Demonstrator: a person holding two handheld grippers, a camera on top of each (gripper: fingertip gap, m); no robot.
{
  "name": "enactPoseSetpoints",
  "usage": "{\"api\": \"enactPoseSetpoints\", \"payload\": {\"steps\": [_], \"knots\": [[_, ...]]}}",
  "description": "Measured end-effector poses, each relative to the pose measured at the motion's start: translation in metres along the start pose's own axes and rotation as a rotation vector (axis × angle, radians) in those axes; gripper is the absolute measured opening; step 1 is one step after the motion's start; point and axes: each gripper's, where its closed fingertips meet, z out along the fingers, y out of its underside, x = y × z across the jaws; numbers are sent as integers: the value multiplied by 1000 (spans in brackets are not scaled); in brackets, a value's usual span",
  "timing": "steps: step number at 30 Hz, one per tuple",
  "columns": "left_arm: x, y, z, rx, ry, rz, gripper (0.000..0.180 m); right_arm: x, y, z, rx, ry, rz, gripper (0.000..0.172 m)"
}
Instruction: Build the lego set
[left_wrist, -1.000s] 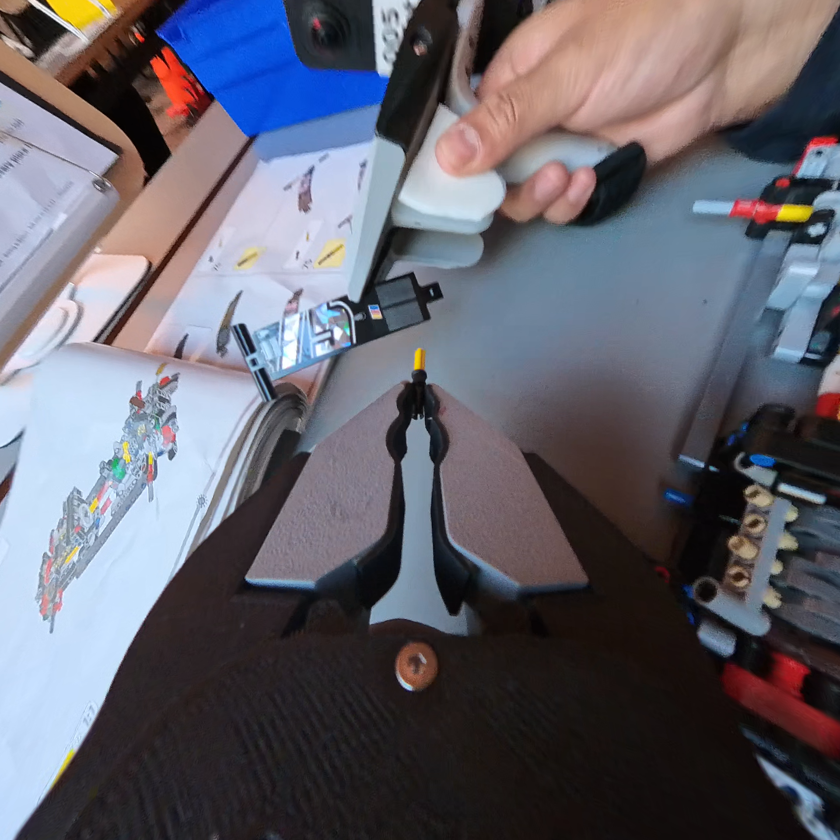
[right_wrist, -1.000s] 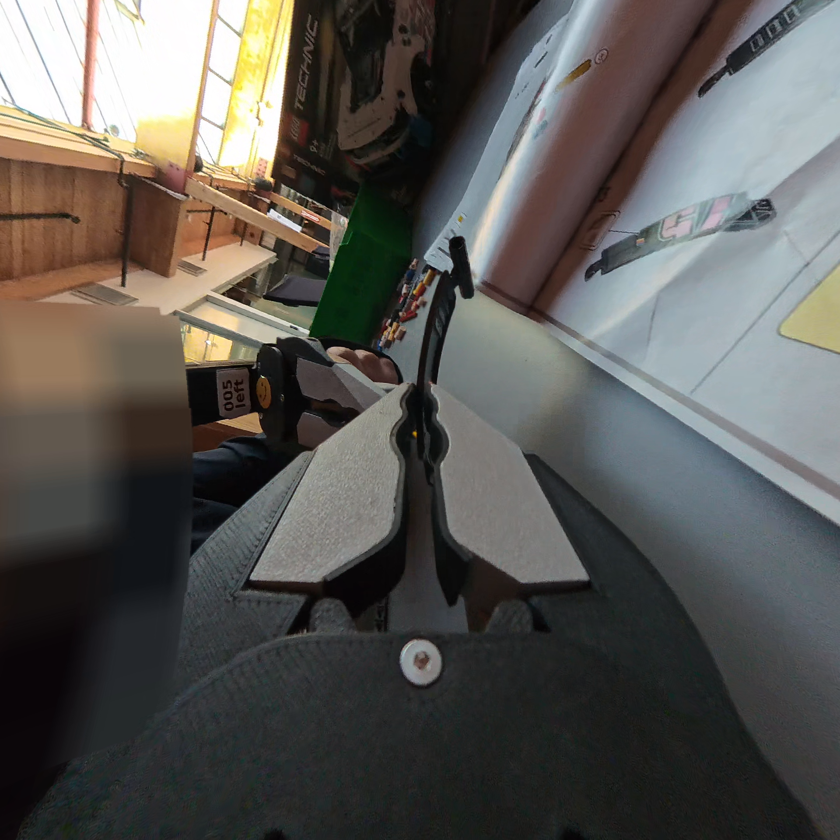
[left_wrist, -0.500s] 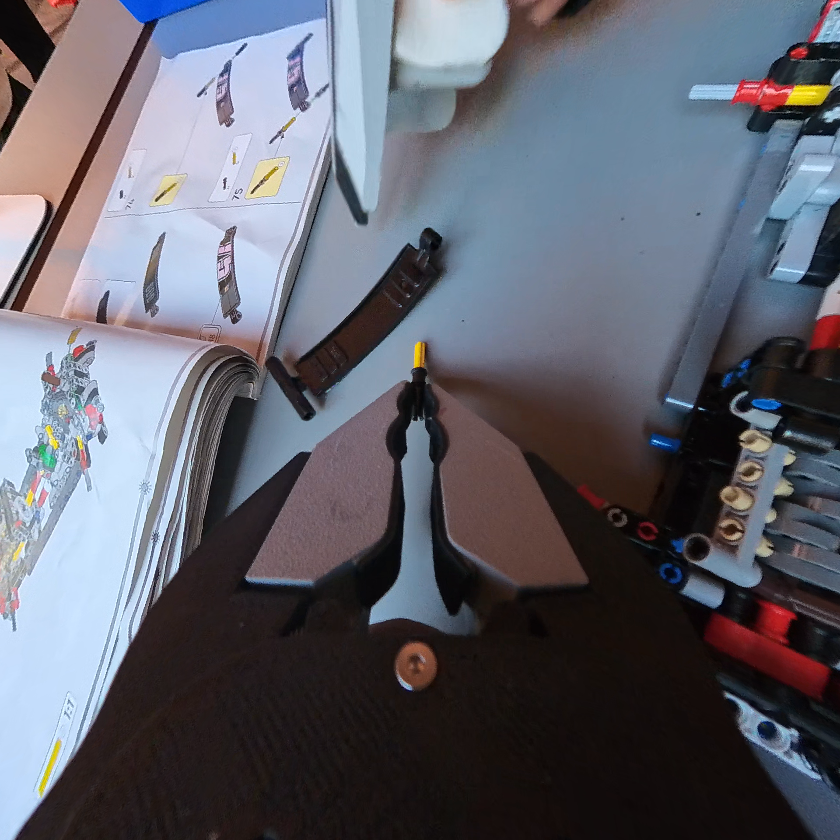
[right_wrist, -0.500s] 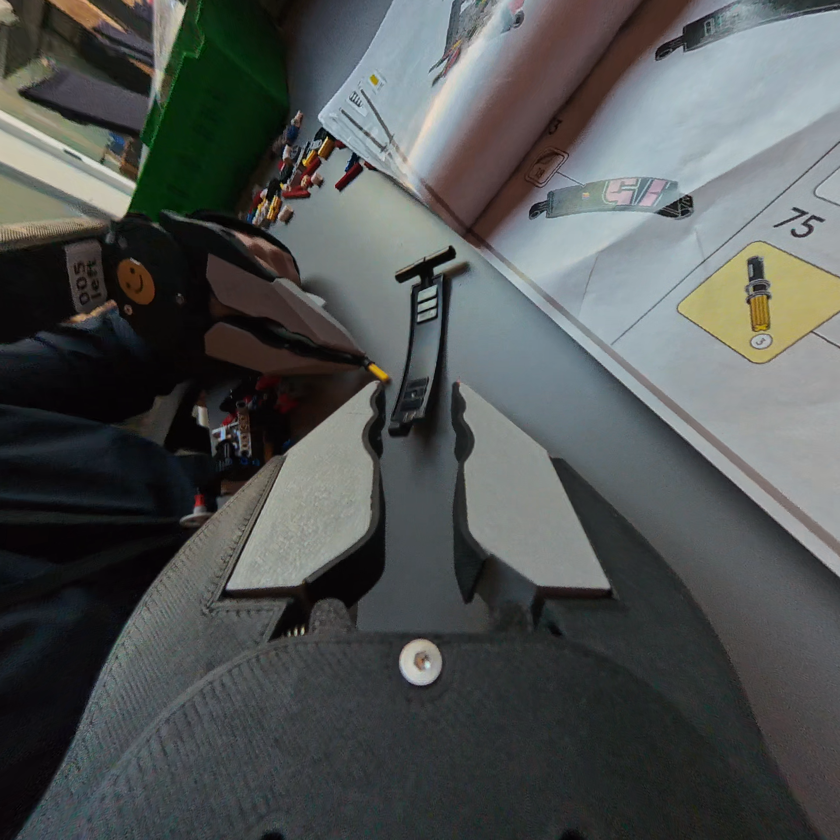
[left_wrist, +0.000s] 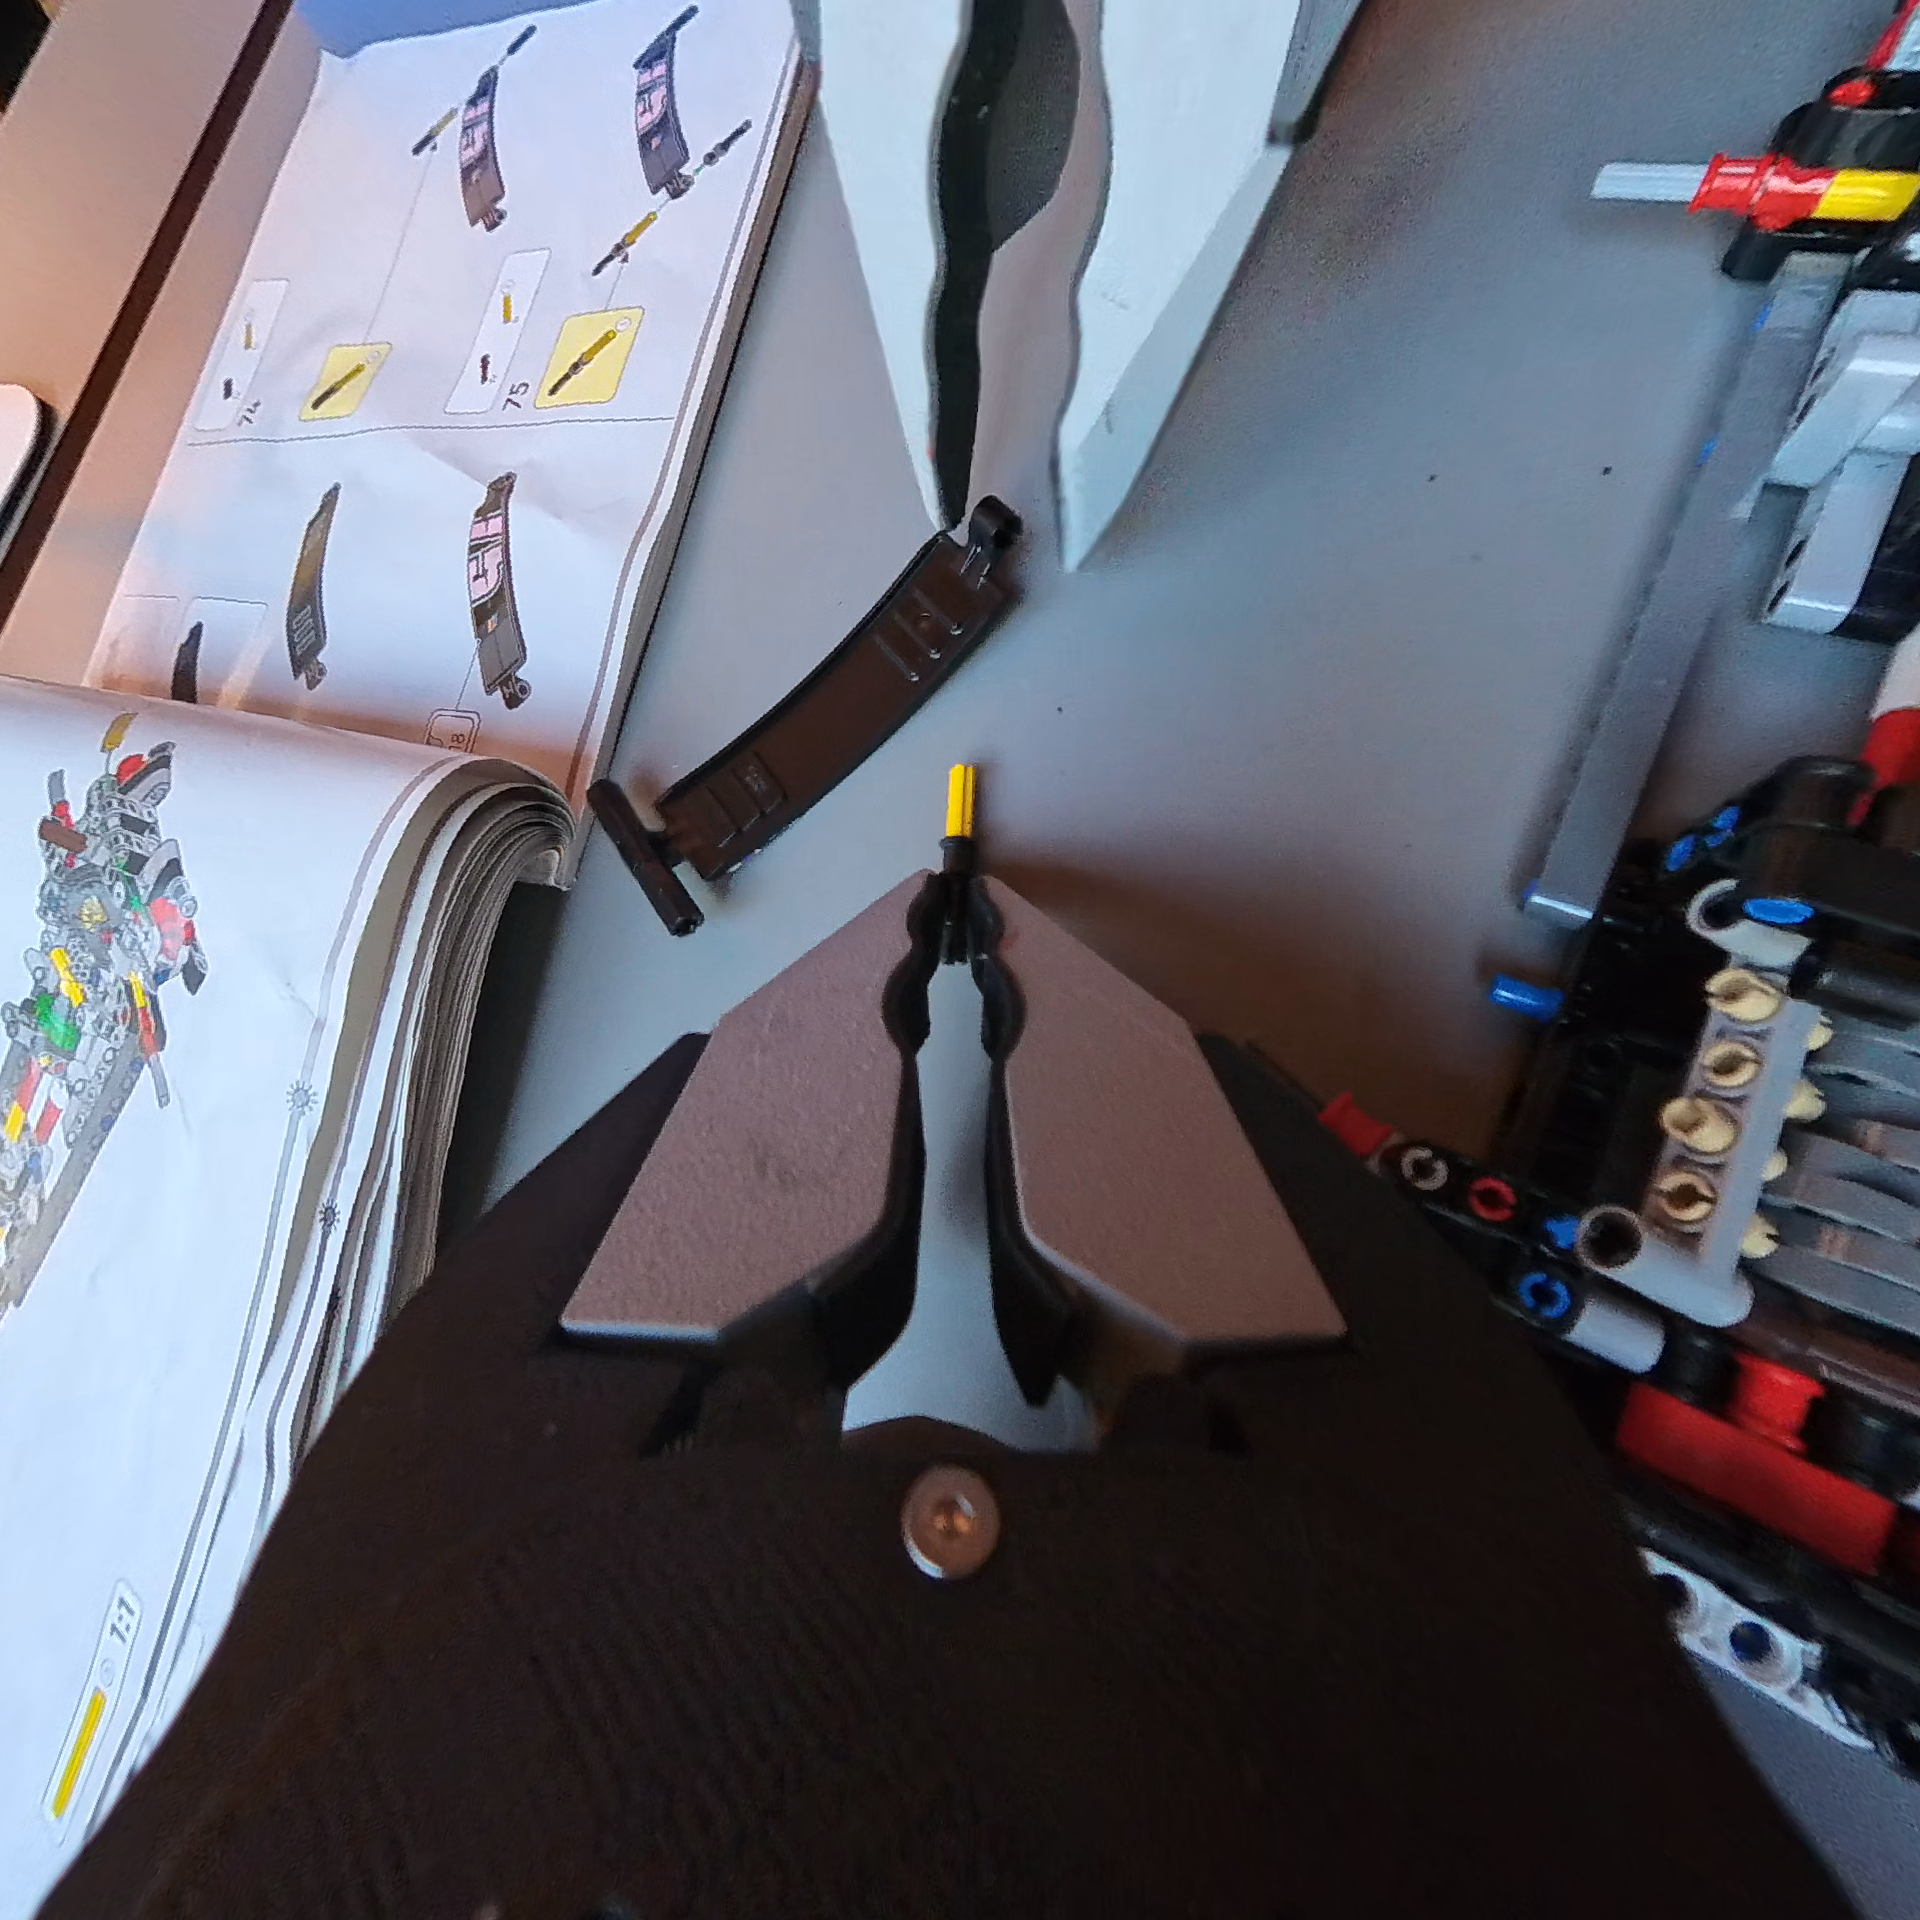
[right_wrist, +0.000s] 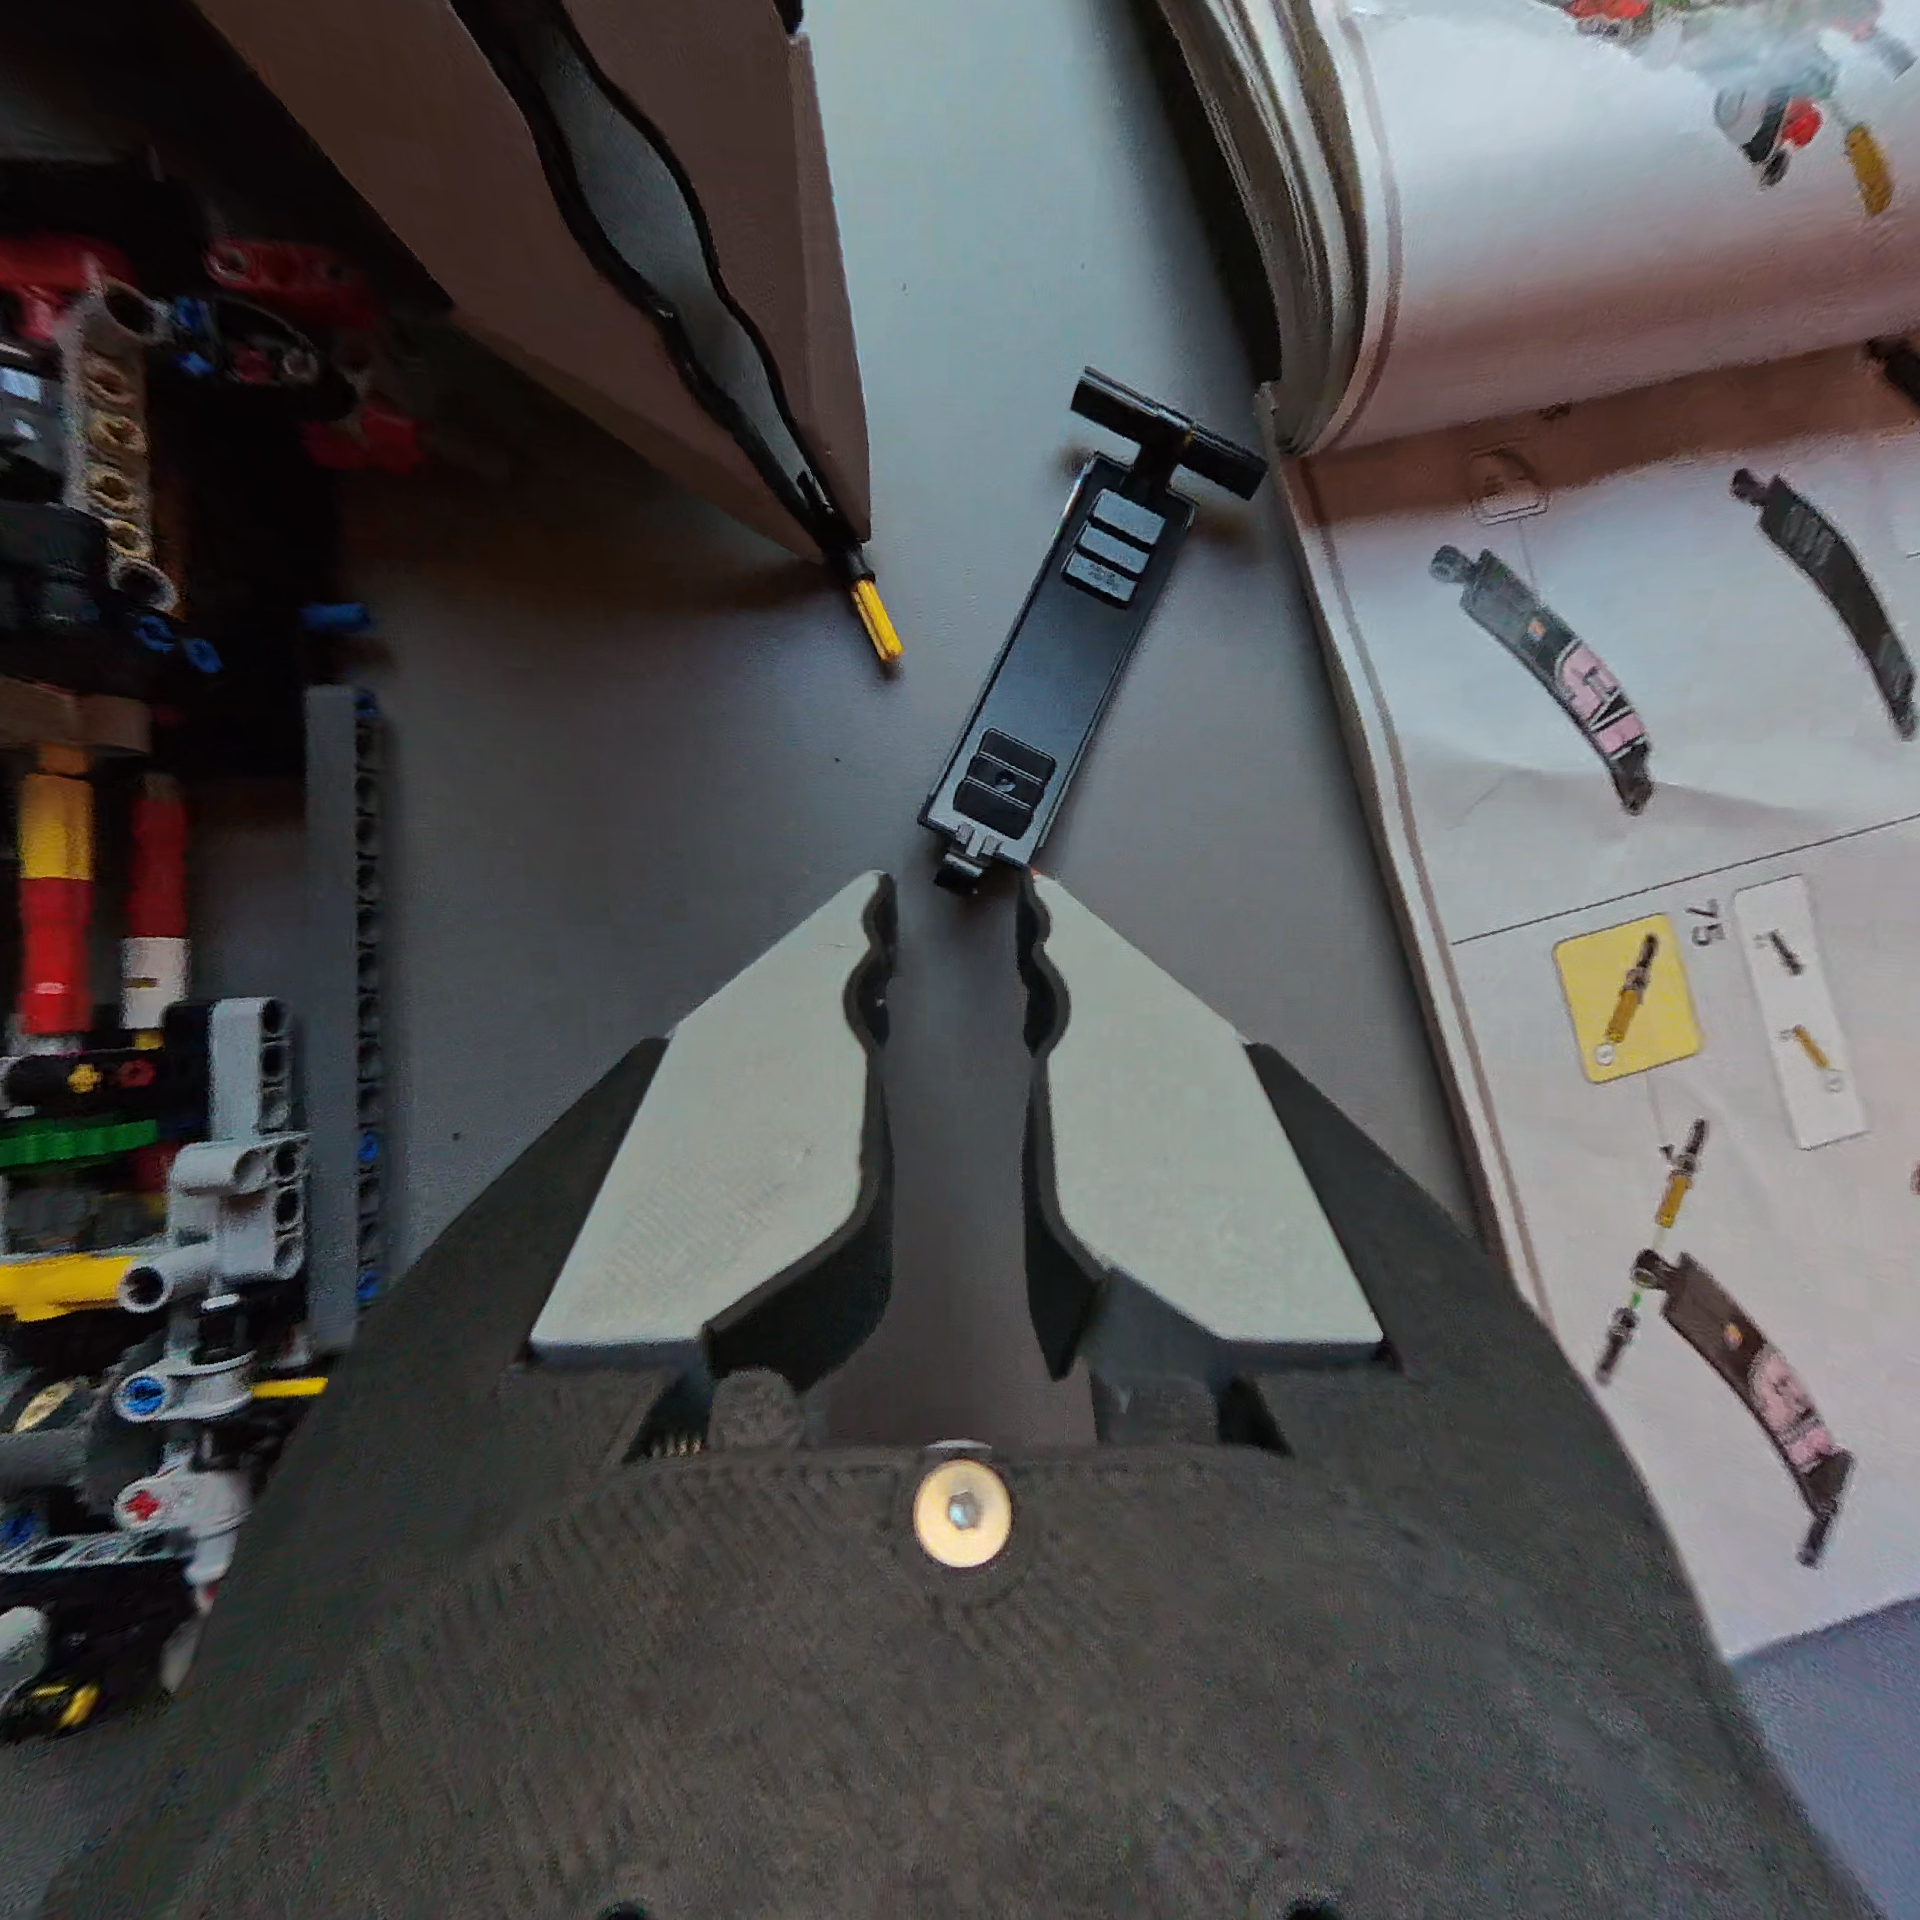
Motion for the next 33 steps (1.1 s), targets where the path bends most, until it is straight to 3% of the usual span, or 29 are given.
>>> {"api": "enactPoseSetpoints", "payload": {"steps": [2, 9, 11, 15, 24, 30, 33], "knots": [[0, 0, 0, 0, 10, -10, 2, -2, 2, 2, -17, 13, -47, 0], [1, 1, -2, 6, 20, -25, 9, -1, 1, 2, 20, -35, 21, 0], [0, 2, -4, 10, 27, -42, 16, -2, 1, -2, 31, -59, 38, 15], [1, 2, -5, 10, 39, -59, 17, -4, -6, -5, 57, -31, -16, 21], [1, 1, -10, 32, 70, -89, 29, -5, -11, 7, 57, 33, -120, 7], [-11, -10, -21, 117, 17, -144, 42, 3, -20, -1, 163, -62, 85, 6], [-20, -15, -25, 111, -52, -71, 42, 6, -32, -10, 289, -200, 281, 5]]}}
